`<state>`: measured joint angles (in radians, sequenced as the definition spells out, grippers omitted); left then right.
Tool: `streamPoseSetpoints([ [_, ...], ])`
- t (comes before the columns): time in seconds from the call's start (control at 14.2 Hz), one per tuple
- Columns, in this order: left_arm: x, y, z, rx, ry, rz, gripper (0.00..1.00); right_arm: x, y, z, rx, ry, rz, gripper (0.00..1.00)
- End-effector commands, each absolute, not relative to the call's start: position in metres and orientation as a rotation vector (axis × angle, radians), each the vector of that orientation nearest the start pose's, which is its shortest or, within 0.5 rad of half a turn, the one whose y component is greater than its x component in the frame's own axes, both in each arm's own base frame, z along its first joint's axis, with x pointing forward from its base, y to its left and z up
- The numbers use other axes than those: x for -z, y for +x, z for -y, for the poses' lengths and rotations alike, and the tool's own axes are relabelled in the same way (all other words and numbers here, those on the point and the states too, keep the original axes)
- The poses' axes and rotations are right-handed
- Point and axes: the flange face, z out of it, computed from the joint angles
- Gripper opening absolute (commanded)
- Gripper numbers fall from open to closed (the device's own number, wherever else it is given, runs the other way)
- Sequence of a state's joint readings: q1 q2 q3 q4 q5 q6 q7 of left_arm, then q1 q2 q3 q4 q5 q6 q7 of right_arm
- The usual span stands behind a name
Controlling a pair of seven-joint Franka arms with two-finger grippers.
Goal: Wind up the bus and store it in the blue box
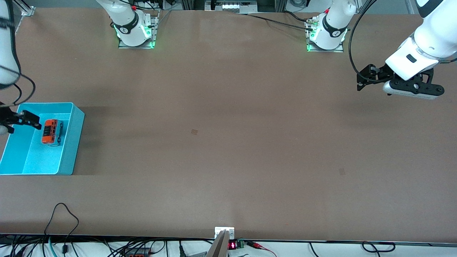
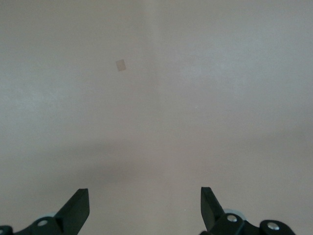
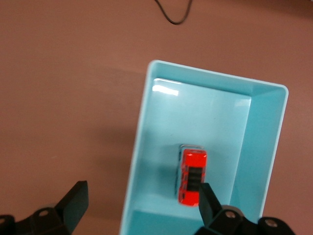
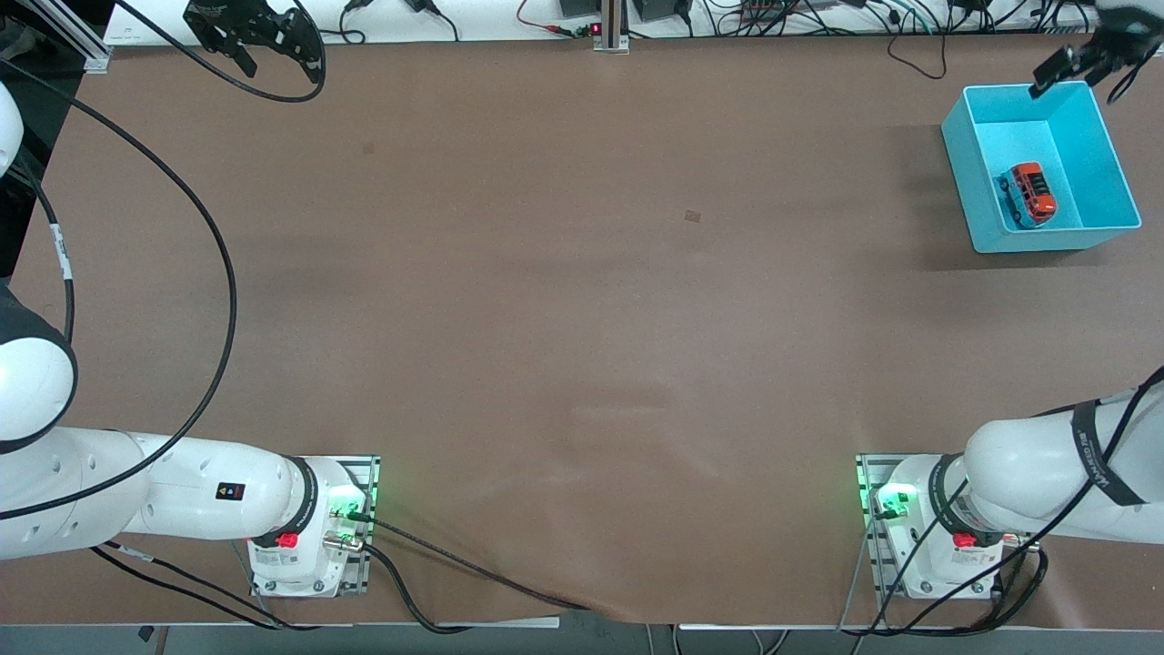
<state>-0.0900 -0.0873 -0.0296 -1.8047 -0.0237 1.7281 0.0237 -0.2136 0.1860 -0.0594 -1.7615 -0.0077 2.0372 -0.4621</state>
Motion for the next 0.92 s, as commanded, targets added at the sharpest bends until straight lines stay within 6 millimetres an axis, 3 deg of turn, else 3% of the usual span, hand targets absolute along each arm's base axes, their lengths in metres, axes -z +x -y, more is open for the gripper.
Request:
streamPoseSetpoints([
  [0.0, -0.578, 0.530, 0.066, 0.010, -3.160, -0.202, 1.00, -0.537, 0.596, 0.115, -0.001, -3.184, 0.207, 1.00],
  [0.14, -0.578, 0.530, 0.065, 0.010, -3.160, -0.200, 1.00, -0.587, 0.576, 0.066, -0.037, -3.179, 0.218, 1.00],
  [0.35, -0.578, 0.530, 0.065, 0.008, -3.160, -0.200, 1.00, -0.625, 0.550, 0.035, -0.109, -3.160, 0.256, 1.00],
  [0.56, -0.578, 0.530, 0.065, 0.005, -3.160, -0.198, 1.00, -0.623, 0.551, 0.027, -0.138, -3.156, 0.277, 1.00],
  [0.85, -0.578, 0.530, 0.062, 0.008, -3.161, -0.190, 1.00, -0.606, 0.559, 0.026, -0.181, -3.150, 0.278, 1.00],
])
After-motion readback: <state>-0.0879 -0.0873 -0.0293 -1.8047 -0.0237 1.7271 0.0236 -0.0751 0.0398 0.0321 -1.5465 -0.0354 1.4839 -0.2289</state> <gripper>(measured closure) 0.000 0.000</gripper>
